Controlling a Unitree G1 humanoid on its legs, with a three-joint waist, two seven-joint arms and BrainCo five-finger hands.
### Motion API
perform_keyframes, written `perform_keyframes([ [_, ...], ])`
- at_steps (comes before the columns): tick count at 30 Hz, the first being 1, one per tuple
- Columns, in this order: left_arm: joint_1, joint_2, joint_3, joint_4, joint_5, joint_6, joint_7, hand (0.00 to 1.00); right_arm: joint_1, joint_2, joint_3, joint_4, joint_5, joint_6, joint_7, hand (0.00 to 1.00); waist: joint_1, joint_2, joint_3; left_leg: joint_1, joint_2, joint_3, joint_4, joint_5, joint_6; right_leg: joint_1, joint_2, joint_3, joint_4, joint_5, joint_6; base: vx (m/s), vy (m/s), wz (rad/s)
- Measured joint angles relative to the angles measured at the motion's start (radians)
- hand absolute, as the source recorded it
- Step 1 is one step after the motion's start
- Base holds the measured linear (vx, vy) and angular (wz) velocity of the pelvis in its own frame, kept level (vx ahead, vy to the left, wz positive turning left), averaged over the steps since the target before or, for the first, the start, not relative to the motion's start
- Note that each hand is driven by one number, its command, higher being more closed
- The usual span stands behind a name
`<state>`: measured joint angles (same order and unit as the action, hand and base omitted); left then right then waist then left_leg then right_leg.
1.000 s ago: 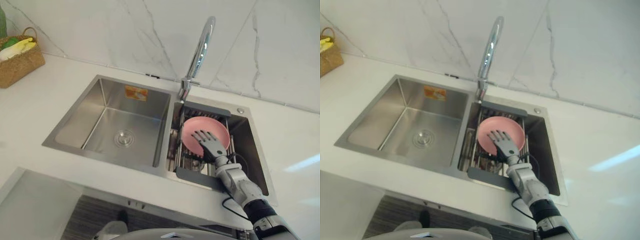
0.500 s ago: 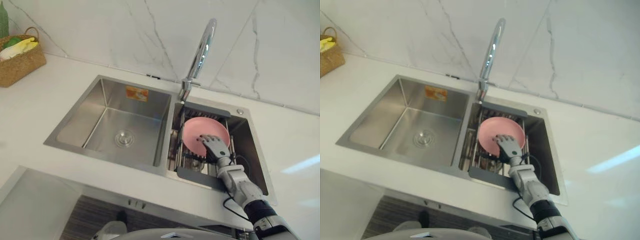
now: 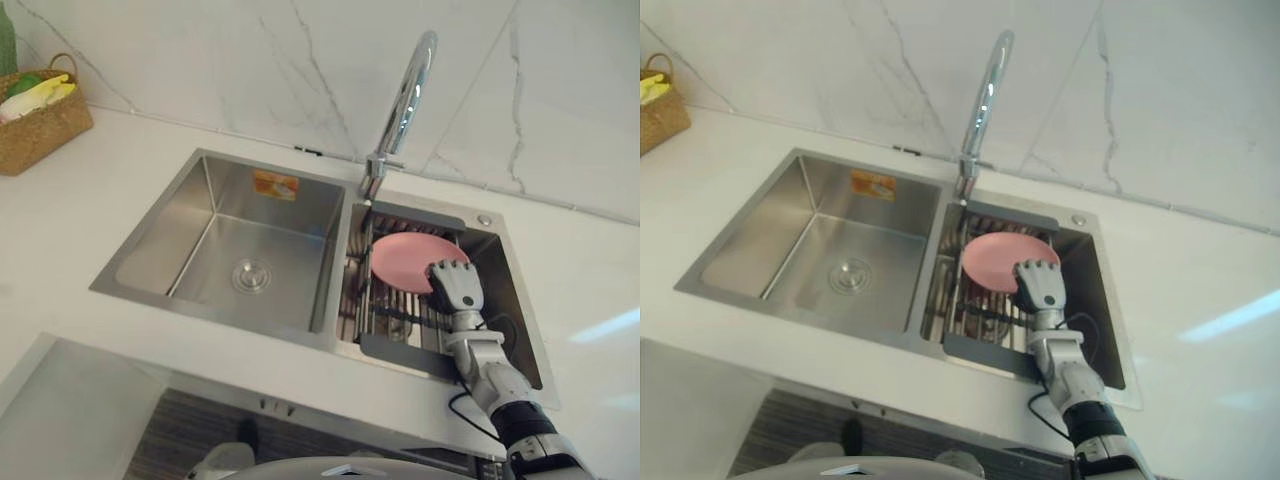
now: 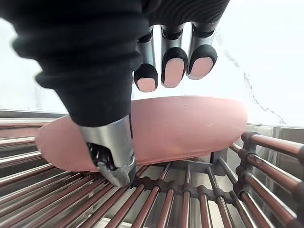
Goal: Walk over to the sink, pick up the cup, carry it to the dishwasher, place the cup inside the dishwasher, then close the dishwasher door
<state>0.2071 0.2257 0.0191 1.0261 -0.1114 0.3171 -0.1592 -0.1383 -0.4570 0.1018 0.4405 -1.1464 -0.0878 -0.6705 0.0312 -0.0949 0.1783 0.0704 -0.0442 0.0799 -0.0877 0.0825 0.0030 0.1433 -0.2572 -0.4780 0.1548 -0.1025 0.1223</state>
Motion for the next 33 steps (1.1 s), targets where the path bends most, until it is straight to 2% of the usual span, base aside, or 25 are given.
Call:
perform_keyframes([
  [7, 0.000, -0.012, 0.000, -0.004, 0.000, -0.009, 0.000, 0.00, -0.002, -0.006, -0.037, -0.039, 0.002, -0.002, -0.013, 1.00, -0.001, 0.022, 0.010, 0.005, 0.000, -0.001, 0.000, 0.004, -0.005, 0.000, 0.001, -0.001, 0.000, -0.001, 0.001, 0.01, -0.007, 0.00],
  [13, 0.000, -0.013, 0.000, -0.005, -0.001, -0.009, 0.000, 0.00, -0.003, -0.008, -0.050, -0.040, 0.002, -0.026, -0.002, 1.00, -0.002, 0.025, 0.012, 0.006, 0.001, -0.004, 0.000, 0.004, -0.005, 0.003, 0.002, -0.003, 0.006, -0.002, 0.002, 0.02, -0.021, 0.01],
  [18, 0.001, -0.023, 0.001, -0.007, -0.001, -0.010, 0.000, 0.00, -0.010, -0.032, -0.054, -0.064, 0.003, -0.040, 0.018, 1.00, -0.001, 0.034, 0.017, 0.009, 0.001, -0.004, 0.000, 0.004, -0.005, 0.002, 0.000, -0.002, 0.005, -0.003, 0.002, 0.00, 0.000, 0.00],
  [22, 0.003, -0.037, 0.015, -0.015, -0.001, -0.009, -0.002, 0.00, -0.012, -0.052, -0.055, -0.126, 0.012, -0.040, 0.059, 1.00, -0.008, 0.056, 0.029, 0.008, 0.002, -0.002, 0.000, 0.006, -0.003, 0.002, 0.000, 0.000, 0.008, -0.003, 0.003, 0.00, 0.000, 0.00],
  [26, 0.004, -0.040, 0.027, -0.016, -0.001, -0.010, -0.003, 0.00, -0.033, -0.070, -0.075, -0.180, 0.049, -0.046, 0.078, 1.00, -0.008, 0.056, 0.028, 0.008, 0.005, 0.000, 0.000, 0.007, -0.003, 0.002, 0.002, 0.000, 0.013, 0.007, 0.019, 0.00, 0.000, 0.00],
  [33, 0.006, -0.048, 0.049, -0.016, -0.001, -0.010, -0.006, 0.00, -0.079, -0.072, -0.099, -0.276, 0.050, -0.087, 0.065, 1.00, -0.006, 0.054, 0.029, 0.016, 0.008, 0.007, 0.000, 0.004, -0.003, 0.005, 0.002, 0.004, 0.008, 0.010, 0.017, 0.00, 0.000, 0.00],
])
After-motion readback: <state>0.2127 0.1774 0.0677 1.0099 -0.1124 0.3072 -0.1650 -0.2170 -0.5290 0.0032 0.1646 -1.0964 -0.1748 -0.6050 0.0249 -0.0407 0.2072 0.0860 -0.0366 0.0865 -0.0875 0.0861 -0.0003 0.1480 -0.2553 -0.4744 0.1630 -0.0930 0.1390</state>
